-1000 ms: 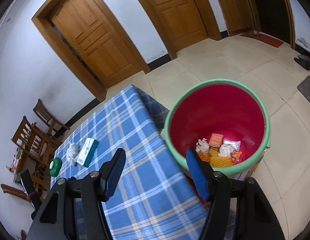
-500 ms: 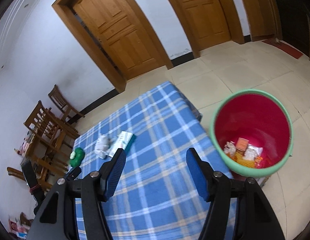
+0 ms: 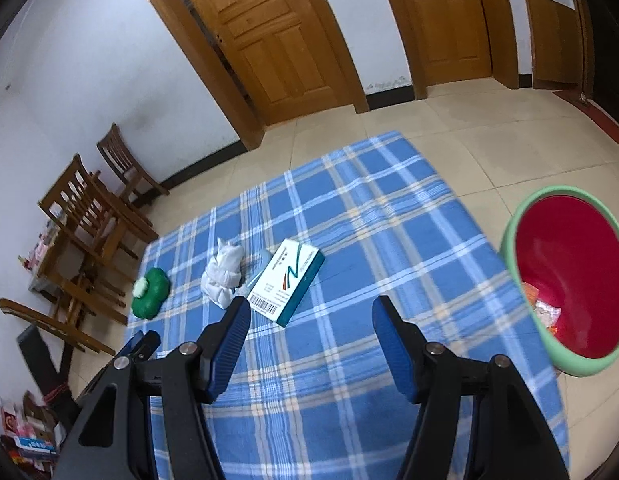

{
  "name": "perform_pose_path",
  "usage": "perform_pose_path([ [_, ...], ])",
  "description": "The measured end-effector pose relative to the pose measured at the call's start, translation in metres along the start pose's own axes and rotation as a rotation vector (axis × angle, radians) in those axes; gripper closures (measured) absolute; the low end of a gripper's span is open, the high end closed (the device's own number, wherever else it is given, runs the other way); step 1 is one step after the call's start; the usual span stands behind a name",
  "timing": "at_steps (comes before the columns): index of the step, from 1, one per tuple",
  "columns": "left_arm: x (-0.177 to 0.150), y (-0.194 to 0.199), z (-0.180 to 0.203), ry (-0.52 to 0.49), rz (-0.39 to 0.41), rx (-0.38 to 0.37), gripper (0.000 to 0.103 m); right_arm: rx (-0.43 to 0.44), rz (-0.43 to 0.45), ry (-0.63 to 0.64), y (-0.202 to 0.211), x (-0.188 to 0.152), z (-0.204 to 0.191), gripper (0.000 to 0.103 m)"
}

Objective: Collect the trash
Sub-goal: 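Grasp the white medicine box with the right tool while the left holds the toy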

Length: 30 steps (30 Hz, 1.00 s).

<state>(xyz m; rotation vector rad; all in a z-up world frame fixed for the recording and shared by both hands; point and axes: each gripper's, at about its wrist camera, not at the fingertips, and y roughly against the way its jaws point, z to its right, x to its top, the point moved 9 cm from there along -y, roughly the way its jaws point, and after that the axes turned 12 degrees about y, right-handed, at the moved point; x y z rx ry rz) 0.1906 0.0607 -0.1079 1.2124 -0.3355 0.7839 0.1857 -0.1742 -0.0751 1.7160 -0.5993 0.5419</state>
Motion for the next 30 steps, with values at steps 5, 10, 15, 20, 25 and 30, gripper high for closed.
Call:
perform_pose_path([
  [5,-0.002,-0.011,-0.015,0.032,0.005,-0.006,0.058,-0.013,-0.057,0.035,-0.037,-0.009,-0.016,0.037],
  [10,-0.003,-0.023,-0.025,0.065,-0.003,-0.017,0.058,-0.04,-0.1,0.069,-0.067,-0.014,-0.029,0.037],
  [15,-0.008,-0.038,-0.033,0.084,-0.022,-0.02,0.058,-0.064,-0.126,0.094,-0.092,-0.014,-0.038,0.037],
  [20,-0.009,-0.046,-0.037,0.116,-0.037,-0.039,0.058,-0.085,-0.142,0.108,-0.112,-0.013,-0.046,0.035],
  [25,-0.008,-0.046,-0.039,0.134,-0.037,-0.061,0.058,-0.146,-0.126,0.144,-0.122,-0.01,-0.048,0.034],
  [30,-0.008,-0.045,-0.04,0.142,-0.035,-0.073,0.058,-0.184,-0.114,0.166,-0.12,-0.011,-0.041,0.033],
])
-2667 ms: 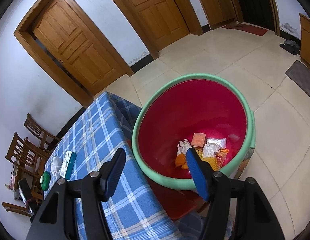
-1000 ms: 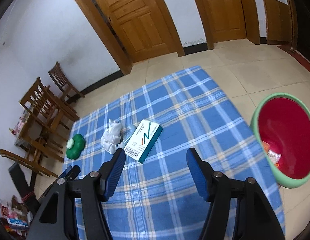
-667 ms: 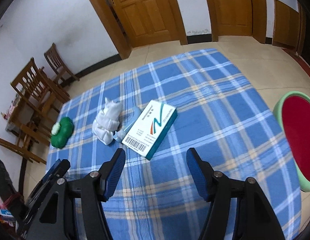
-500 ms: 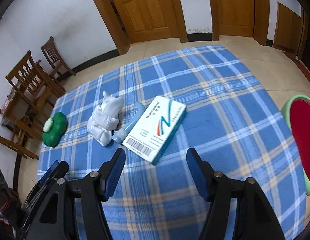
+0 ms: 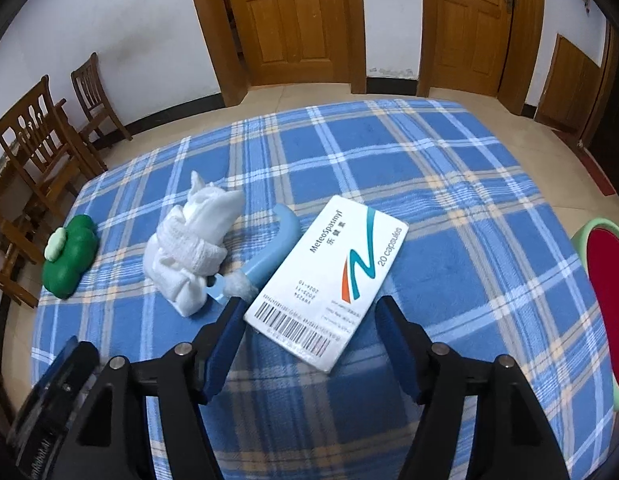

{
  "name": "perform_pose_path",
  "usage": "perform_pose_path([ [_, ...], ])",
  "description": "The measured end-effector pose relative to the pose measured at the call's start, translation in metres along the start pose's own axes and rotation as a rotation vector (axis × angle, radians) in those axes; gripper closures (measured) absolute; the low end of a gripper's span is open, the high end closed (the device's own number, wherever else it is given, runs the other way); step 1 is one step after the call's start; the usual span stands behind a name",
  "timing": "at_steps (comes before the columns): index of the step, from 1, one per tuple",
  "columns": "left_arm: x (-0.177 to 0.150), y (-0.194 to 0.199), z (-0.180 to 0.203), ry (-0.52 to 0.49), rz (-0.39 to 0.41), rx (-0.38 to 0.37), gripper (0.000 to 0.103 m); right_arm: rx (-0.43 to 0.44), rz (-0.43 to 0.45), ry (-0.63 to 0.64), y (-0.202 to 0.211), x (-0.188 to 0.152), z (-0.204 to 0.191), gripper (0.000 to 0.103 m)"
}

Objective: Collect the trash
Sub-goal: 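Grasp the white medicine box with the right tool while the left holds the toy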

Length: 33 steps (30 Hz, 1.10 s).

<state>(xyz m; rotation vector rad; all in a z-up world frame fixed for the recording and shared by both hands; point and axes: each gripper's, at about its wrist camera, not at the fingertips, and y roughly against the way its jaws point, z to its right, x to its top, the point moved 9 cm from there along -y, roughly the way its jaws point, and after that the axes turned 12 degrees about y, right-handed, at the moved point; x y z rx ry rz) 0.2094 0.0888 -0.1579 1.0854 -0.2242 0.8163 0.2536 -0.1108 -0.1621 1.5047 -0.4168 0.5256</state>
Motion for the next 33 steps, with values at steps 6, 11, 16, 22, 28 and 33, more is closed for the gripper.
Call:
perform_pose_path([
  [6,0.0,0.0,-0.001,0.004,-0.005,-0.003,0.058,-0.016,-0.001,-0.023,0.007,-0.011,0.023,0.033],
  [11,-0.001,-0.001,-0.001,0.003,-0.008,-0.001,0.058,-0.024,0.004,-0.061,0.01,-0.015,0.047,0.033],
  [16,-0.003,0.0,0.004,-0.008,-0.009,0.001,0.058,-0.006,0.008,-0.063,0.005,-0.009,0.049,0.033],
  [22,-0.005,0.002,0.009,-0.019,-0.009,0.003,0.058,-0.028,0.023,-0.009,0.003,-0.006,0.049,0.047],
  [28,-0.01,0.005,0.018,-0.025,-0.019,-0.007,0.058,0.027,0.028,-0.021,0.012,-0.016,0.052,0.048],
  [33,-0.014,0.01,0.029,-0.036,-0.026,-0.025,0.058,0.051,0.043,-0.042,0.025,-0.026,0.06,0.048],
])
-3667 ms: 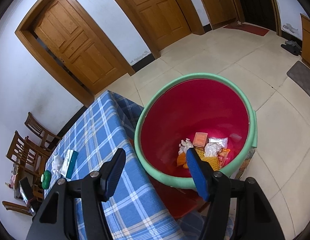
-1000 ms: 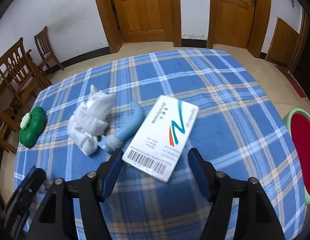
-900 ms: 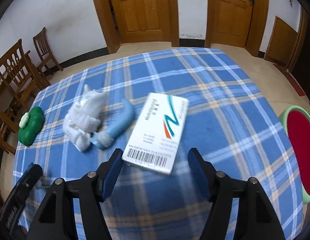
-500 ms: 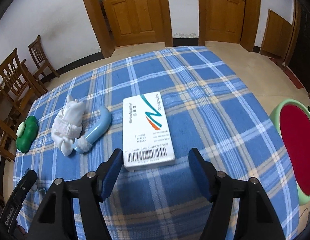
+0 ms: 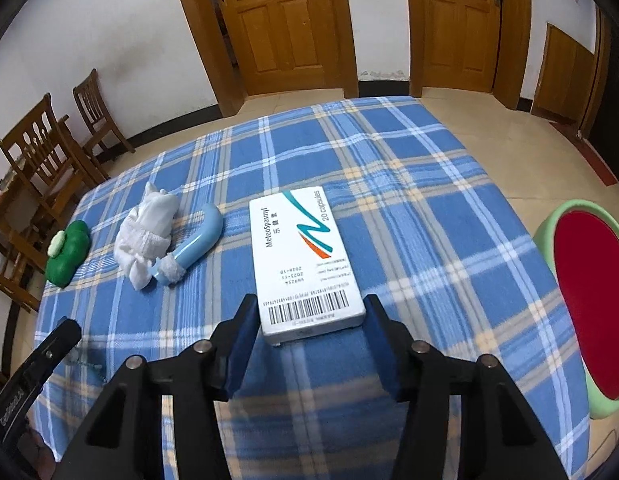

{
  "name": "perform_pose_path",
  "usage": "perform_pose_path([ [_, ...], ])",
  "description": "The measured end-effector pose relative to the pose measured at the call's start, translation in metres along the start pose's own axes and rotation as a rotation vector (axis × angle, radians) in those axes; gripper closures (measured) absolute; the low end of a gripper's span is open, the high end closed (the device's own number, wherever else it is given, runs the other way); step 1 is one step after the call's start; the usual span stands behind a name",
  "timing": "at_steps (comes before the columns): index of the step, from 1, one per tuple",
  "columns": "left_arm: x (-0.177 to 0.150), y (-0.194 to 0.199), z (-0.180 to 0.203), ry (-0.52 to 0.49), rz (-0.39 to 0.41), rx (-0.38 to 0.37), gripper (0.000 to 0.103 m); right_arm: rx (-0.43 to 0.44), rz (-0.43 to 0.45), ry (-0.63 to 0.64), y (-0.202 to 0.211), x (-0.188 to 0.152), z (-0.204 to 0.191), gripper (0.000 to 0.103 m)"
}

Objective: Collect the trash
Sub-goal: 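Grasp the white medicine box with the right tool while the left holds the toy, then carry the toy figure and medicine box over the red bucket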

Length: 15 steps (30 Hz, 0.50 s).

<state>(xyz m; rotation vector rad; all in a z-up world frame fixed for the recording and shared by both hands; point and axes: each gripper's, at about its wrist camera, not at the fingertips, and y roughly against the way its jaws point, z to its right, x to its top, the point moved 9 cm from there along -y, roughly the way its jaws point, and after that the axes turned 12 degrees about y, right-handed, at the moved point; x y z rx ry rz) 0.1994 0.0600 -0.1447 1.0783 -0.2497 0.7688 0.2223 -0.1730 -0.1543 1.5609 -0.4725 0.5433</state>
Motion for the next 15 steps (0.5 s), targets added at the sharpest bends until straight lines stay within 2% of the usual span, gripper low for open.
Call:
perform_pose_path([
  [15,-0.013,0.019,0.059,-0.081,-0.017,-0.069,0.058,0.006,0.074,-0.131,0.061,-0.029,0.064,0.048],
])
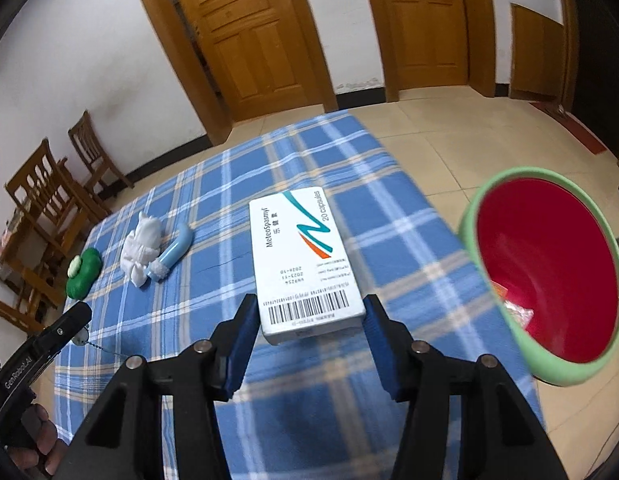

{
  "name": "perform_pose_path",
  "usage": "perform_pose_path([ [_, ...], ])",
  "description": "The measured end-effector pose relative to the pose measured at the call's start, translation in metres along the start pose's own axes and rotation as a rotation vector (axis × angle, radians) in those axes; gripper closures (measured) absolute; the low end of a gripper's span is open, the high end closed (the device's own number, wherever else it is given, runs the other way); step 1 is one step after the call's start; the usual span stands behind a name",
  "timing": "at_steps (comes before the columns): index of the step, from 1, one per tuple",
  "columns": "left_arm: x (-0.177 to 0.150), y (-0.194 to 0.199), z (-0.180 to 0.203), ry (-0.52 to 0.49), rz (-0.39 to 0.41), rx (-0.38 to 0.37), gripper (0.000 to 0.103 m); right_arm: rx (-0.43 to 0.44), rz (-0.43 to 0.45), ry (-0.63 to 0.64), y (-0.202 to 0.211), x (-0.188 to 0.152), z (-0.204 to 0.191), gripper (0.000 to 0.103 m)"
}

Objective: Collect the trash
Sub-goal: 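Carry the toy figure and medicine box over the red bucket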

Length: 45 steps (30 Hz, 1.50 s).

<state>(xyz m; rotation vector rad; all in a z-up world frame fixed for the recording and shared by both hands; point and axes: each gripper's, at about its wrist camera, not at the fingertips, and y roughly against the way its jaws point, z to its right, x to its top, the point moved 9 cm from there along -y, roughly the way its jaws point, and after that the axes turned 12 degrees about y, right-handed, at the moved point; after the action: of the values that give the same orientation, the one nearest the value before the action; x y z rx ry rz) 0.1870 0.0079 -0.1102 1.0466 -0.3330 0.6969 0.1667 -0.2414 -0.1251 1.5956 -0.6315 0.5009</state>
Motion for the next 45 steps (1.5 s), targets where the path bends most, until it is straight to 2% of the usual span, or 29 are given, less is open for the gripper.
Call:
perform_pose_path([
  [22,-0.033,0.006,0.126,-0.183,-0.086,-0.109,0.058,-0.069,0.111,-0.276,0.069,-0.027,0.138,0.048],
  [36,-0.057,0.001,0.216,-0.336,-0.137,-0.171,0.058,-0.068,0.135,-0.381,0.083,-0.042,0.186,0.047],
  [45,-0.074,-0.017,0.256,-0.404,-0.168,-0.191,0.058,-0.069,0.116,-0.435,0.076,-0.053,0.209,0.047],
])
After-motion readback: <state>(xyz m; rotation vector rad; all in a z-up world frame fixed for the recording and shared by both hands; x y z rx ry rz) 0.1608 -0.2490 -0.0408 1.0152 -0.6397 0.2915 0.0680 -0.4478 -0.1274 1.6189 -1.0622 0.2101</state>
